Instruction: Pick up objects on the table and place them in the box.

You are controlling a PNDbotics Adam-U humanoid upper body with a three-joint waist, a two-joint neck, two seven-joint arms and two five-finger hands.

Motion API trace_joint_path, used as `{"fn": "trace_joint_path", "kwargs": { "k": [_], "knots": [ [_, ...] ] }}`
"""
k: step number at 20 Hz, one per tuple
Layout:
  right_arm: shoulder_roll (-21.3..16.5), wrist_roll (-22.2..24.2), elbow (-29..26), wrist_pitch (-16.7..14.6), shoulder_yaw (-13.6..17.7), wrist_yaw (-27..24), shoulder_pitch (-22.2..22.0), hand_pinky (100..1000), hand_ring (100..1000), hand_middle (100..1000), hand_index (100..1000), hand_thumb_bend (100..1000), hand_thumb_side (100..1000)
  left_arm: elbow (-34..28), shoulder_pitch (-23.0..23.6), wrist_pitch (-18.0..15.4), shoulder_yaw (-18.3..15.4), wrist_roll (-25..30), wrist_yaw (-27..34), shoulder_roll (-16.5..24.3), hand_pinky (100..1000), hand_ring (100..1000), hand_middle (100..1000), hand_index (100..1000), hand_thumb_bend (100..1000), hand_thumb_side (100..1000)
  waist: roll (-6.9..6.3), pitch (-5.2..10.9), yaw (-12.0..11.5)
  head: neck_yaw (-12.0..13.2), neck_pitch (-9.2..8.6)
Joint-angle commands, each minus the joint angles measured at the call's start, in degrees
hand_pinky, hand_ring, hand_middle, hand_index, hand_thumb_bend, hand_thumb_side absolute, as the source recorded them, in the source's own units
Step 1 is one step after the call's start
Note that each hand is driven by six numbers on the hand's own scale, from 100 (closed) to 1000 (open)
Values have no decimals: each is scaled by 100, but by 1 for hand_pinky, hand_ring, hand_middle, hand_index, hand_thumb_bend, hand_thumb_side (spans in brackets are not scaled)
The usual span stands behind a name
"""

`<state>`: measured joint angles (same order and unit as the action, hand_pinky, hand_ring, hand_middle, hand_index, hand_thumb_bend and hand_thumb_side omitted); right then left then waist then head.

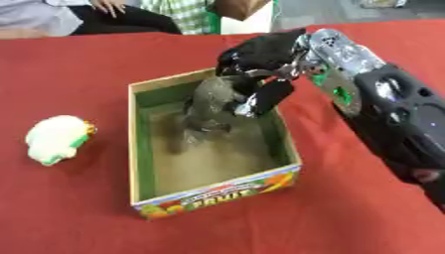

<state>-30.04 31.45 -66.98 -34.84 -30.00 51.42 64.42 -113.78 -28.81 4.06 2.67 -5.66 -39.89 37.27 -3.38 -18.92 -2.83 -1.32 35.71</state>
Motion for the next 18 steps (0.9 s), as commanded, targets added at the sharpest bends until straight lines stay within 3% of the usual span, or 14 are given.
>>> {"fn": "trace_joint_path", "kwargs": {
  "k": [1, 10, 18],
  "knots": [
    [16, 1322, 176, -1381, 130, -4, 108, 980, 1000, 892, 810, 331, 1000, -81, -43, 17, -26, -30, -50, 97, 580, 713, 732, 840, 100, 536, -1, 109, -16, 3, -52],
    [114, 1466, 469, -1608, 186, -593, 64, 1000, 1000, 876, 825, 354, 1000, -81, -18, 41, -24, -22, -32, 73, 581, 713, 731, 838, 100, 538, -4, 99, -11, 7, -68],
    [-100, 2011, 29, -1705, -64, -1041, 122, 1000, 1000, 1000, 1000, 576, 1000, -81, -1, 59, -25, -11, -6, 88, 581, 713, 730, 836, 100, 540, 17, 113, 3, 20, -53]
  ]
}}
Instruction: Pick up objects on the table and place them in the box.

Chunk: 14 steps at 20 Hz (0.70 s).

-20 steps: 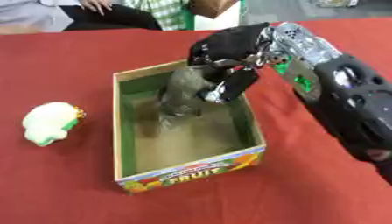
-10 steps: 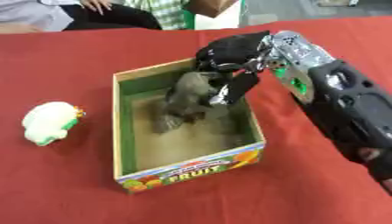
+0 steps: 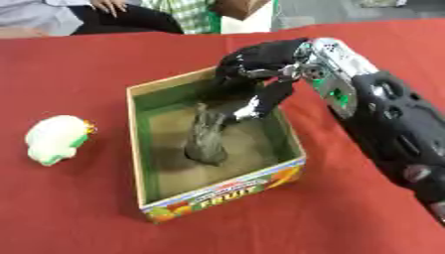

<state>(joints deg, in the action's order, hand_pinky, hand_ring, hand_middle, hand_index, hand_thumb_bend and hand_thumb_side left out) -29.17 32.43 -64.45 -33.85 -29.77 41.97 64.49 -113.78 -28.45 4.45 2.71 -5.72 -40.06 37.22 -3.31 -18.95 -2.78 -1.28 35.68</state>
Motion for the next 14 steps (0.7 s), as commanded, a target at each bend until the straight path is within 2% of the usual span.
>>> {"fn": "trace_joint_path", "kwargs": {
  "k": [1, 5, 11, 14],
  "knots": [
    [-209, 1934, -275, -1807, -152, -71, 132, 1000, 1000, 1000, 1000, 578, 1000, -81, -35, 23, -30, -4, 13, 96, 581, 713, 730, 836, 100, 541, 14, 120, 2, 13, -43],
    [-268, 1952, -479, -1811, -204, -21, 182, 1000, 1000, 1000, 1000, 538, 1000, -81, -28, 30, -24, 5, 28, 94, 581, 713, 730, 836, 100, 545, 19, 133, 18, 14, -45],
    [-487, 1954, -1041, -1805, 139, -413, 154, 1000, 1000, 1000, 995, 464, 1000, -81, -21, 41, -37, -8, 31, 105, 581, 714, 731, 836, 100, 545, 13, 141, 39, 36, -44],
    [-585, 1954, -1221, -1682, 307, -679, 103, 1000, 1000, 1000, 984, 453, 1000, -81, -18, 41, -33, -3, 29, 102, 581, 714, 730, 836, 100, 545, 9, 138, 47, 41, -49]
  ]
}}
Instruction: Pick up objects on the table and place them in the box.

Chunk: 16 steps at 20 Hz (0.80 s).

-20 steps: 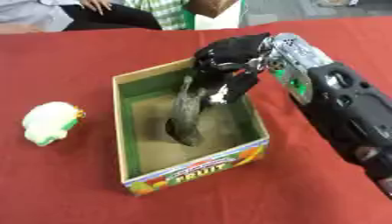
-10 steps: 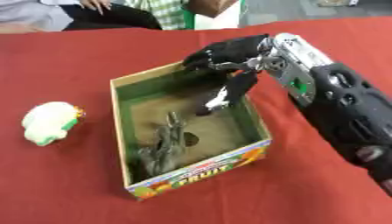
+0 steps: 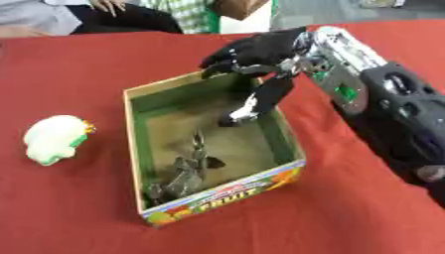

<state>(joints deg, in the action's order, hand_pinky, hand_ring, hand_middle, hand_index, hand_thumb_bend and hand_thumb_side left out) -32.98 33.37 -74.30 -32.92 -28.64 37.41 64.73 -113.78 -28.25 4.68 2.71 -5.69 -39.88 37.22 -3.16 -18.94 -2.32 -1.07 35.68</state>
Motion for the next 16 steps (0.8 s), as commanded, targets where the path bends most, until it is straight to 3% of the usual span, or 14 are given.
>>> {"fn": "trace_joint_path", "kwargs": {
  "k": [1, 8, 10, 11, 12, 14, 16],
  "knots": [
    [-228, 1860, -280, -1717, 226, -306, 60, 1000, 1000, 1000, 981, 441, 1000, -81, -37, 18, -32, -5, 9, 100, 581, 714, 730, 836, 100, 545, -8, 136, 1, 20, -50],
    [-429, 1858, -843, -1314, 635, -983, -82, 1000, 1000, 1000, 977, 355, 1000, -81, -56, 13, -40, -3, 0, 123, 580, 715, 731, 836, 100, 542, -27, 124, 4, 38, -57],
    [-543, 1788, -1121, -1094, 897, -1303, -153, 1000, 1000, 1000, 971, 252, 1000, -81, -72, 4, -40, 0, -3, 153, 580, 715, 731, 837, 100, 540, -28, 120, 15, 51, -52],
    [-608, 1727, -1267, -967, 1003, -1450, -200, 1000, 1000, 1000, 971, 252, 1000, -81, -79, -2, -39, 5, -4, 169, 580, 715, 731, 837, 100, 540, -27, 118, 16, 54, -49],
    [-657, 1690, -1389, -851, 1068, -1559, -236, 1000, 1000, 1000, 967, 174, 1000, -81, -84, -7, -38, 11, -5, 181, 580, 716, 732, 838, 100, 538, -26, 116, 16, 55, -48],
    [-802, 1327, -1647, -531, 1357, -1819, -368, 976, 1000, 942, 942, 100, 1000, -81, -85, -27, -25, 67, 7, 284, 581, 719, 735, 842, 100, 541, -34, 103, 33, 86, -44],
    [-999, 691, -1962, -98, 1645, -2018, -580, 938, 1000, 905, 923, 100, 1000, -81, -100, -73, -21, 208, 90, 466, 581, 722, 738, 847, 100, 541, -39, 80, 38, 136, -58]
  ]
}}
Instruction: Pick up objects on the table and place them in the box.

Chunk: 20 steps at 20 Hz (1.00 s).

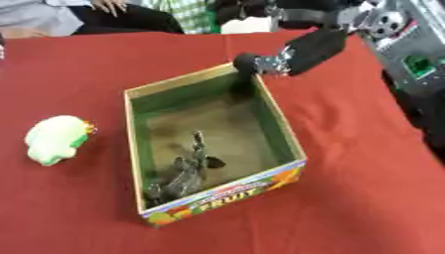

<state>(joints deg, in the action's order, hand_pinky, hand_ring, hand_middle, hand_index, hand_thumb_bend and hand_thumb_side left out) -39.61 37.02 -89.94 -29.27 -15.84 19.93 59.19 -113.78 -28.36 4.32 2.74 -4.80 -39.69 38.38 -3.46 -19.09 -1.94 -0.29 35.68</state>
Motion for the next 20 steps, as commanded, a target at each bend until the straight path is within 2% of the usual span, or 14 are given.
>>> {"fn": "trace_joint_path", "kwargs": {
  "k": [1, 4, 6, 7, 8, 11, 15, 17, 18, 20],
  "knots": [
    [-411, 47, -541, -272, 454, -311, -118, 938, 1000, 905, 923, 100, 1000, -81, -99, -60, -31, 188, 108, 427, 581, 722, 738, 847, 100, 541, -10, 86, -1, 74, -69],
    [-577, -860, -936, 313, 744, -437, -456, 919, 971, 864, 911, 100, 1000, -81, -97, -145, -28, 569, 141, 782, 586, 742, 753, 872, 100, 588, -24, 40, 8, 103, -140],
    [-645, -1285, -1170, 587, 868, -559, -661, 911, 960, 848, 893, 100, 1000, -81, -86, -199, -34, 941, 150, 991, 590, 752, 762, 886, 100, 636, -29, 20, 14, 110, -179],
    [-666, -1422, -1272, 682, 924, -606, -755, 910, 958, 847, 892, 100, 1000, -81, -77, -221, -40, 1119, 175, 1087, 591, 753, 764, 888, 100, 643, -29, 14, 20, 112, -191],
    [-677, -1533, -1350, 766, 980, -655, -854, 911, 951, 836, 886, 100, 1000, -81, -56, -230, -36, 1309, 222, 1188, 596, 765, 777, 907, 100, 735, -31, 7, 28, 107, -198],
    [-686, -1785, -1530, 974, 1136, -820, -1129, 917, 947, 830, 890, 100, 1000, -81, -30, -156, -36, 1856, 413, 1429, 613, 785, 801, 944, 100, 883, -37, -1, 44, 74, -191],
    [-645, -2221, -1755, 1248, 1415, -1122, -1427, 927, 945, 824, 892, 100, 1000, -81, -37, -107, 6, 2452, 426, 1671, 630, 809, 824, 970, 100, 970, -38, 3, 84, -6, -163],
    [-631, -2409, -1843, 1364, 1514, -1249, -1554, 931, 945, 822, 893, 100, 1000, -81, -50, -93, 32, 2742, 406, 1746, 641, 821, 834, 978, 174, 1000, -33, 11, 112, -72, -144],
    [-623, -2462, -1877, 1411, 1548, -1286, -1609, 934, 945, 821, 893, 100, 1000, -81, -61, -79, 45, 2889, 393, 1769, 646, 828, 841, 982, 265, 1000, -31, 16, 126, -108, -135],
    [-587, -2526, -1934, 1494, 1615, -1335, -1714, 936, 944, 820, 893, 100, 1000, -81, -93, -42, 79, 3218, 369, 1789, 650, 834, 846, 986, 343, 1000, -27, 30, 155, -178, -112]
  ]
}}
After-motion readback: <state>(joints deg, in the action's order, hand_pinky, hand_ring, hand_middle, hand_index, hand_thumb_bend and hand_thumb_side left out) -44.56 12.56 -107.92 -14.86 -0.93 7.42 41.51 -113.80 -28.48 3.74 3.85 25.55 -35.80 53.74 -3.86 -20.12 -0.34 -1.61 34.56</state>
